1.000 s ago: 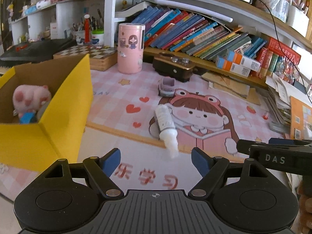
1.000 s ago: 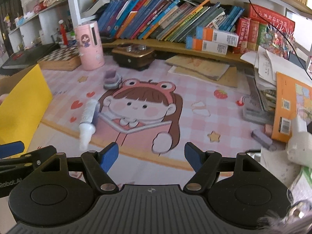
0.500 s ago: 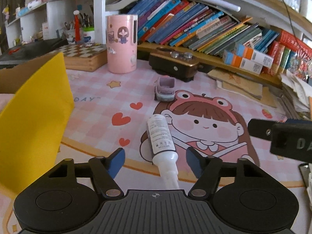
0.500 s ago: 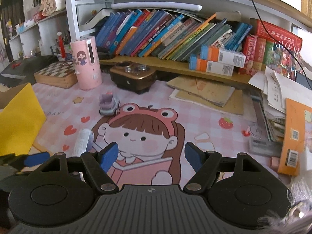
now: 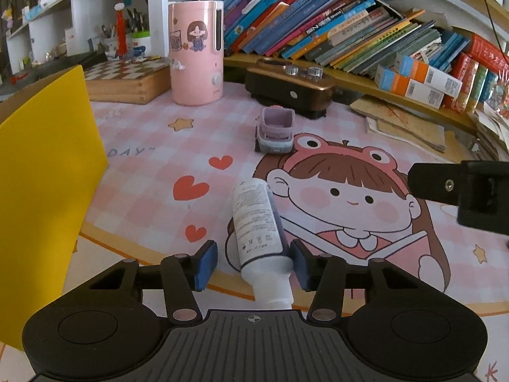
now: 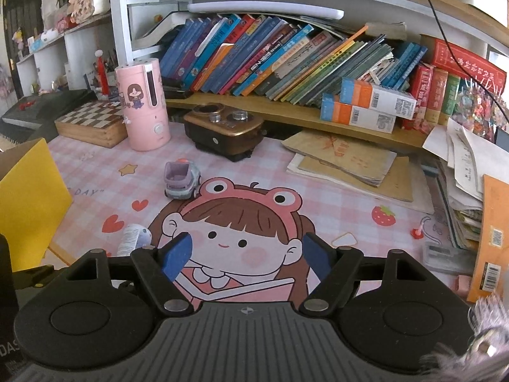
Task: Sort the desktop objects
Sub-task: 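Close left tool on white tube bottle while right tool grasps purple toy car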
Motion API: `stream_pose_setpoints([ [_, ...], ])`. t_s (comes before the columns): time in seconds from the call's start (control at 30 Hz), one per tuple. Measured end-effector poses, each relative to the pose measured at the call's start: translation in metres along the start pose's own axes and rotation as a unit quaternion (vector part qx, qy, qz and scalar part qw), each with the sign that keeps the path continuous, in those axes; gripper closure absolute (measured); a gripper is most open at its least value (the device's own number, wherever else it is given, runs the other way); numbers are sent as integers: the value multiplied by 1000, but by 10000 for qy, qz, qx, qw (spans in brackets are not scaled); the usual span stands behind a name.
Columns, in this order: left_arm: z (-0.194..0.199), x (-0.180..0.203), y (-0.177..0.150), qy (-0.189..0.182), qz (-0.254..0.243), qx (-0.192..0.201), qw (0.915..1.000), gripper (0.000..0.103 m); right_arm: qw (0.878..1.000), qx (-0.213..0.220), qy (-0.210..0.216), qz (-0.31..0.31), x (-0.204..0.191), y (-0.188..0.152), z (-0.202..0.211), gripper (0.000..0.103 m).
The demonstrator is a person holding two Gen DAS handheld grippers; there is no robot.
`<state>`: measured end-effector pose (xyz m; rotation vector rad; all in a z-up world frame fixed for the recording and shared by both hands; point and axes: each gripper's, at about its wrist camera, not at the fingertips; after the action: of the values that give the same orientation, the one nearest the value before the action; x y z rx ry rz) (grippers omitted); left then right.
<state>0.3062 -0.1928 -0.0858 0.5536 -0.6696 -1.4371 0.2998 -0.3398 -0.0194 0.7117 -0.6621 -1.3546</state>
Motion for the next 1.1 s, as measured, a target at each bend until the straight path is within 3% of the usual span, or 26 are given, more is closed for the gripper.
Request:
stream_pose_setpoints([
  [0.2,-7,0,6,15,-26,43,10000,59,10000,-4,23,32,-3,3,-6,28],
  [0.43,-11,-5,10,19,26,95,9999,72,10000,8,12,80,-5,9,-16,26],
  [0.57,-6,-13,9,37,53,32,10000,72,9998,-13,63,161,-10,12,-24,25],
  [0.87,54,-54,11,-39,549,335,9979,72,9993,-42,226,288,-26,18,-50,25],
  [1.1,99,-65,9,-15,602,586,9965,72,9988,3,331,352,-40,29,-84,21],
])
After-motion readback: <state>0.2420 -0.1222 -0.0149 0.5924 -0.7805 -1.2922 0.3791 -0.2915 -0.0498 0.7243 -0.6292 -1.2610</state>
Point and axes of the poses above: each gripper's, at about its wrist camera, not at the fingertips, and z roughly against the way its jaws point, x to its right, y to its top, and after that the axes turned 3 degrees about z, right-handed
